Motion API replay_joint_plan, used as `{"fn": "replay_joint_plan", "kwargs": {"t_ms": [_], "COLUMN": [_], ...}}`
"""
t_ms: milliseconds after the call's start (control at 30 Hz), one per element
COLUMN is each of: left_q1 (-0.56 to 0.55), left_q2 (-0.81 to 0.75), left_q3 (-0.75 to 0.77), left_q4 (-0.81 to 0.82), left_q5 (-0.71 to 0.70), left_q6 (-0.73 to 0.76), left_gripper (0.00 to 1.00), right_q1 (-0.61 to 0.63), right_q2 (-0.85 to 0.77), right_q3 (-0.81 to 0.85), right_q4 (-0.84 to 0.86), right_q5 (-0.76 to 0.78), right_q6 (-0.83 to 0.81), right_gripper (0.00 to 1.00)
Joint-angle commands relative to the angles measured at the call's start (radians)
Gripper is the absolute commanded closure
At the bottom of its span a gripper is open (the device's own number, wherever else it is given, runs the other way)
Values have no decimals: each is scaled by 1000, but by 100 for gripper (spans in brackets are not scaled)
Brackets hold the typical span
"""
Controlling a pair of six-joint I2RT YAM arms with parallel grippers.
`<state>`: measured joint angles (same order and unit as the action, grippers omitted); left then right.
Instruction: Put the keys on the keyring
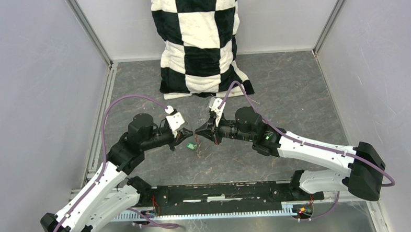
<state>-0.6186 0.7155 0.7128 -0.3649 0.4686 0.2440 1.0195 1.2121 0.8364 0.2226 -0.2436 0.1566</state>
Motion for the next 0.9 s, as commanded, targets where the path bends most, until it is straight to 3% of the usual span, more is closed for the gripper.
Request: {"fn": "replay_joint_plan", "kwargs": {"t_ms": [0,867], "left_q1": [-3,-4], "left_q2": [-11,-31], "left_q3": [-5,-10], "left_q4": [50,50], "left_q5": [-2,15], "left_q6": [38,58], "left_gripper": [98,98], "right_q1": [5,5], "right_q2": [2,9], "right_q3": [45,33], "right_q4": [36,-2], "right_q5": [15,87], "right_q6": [4,45], "right_gripper": [100,100]}}
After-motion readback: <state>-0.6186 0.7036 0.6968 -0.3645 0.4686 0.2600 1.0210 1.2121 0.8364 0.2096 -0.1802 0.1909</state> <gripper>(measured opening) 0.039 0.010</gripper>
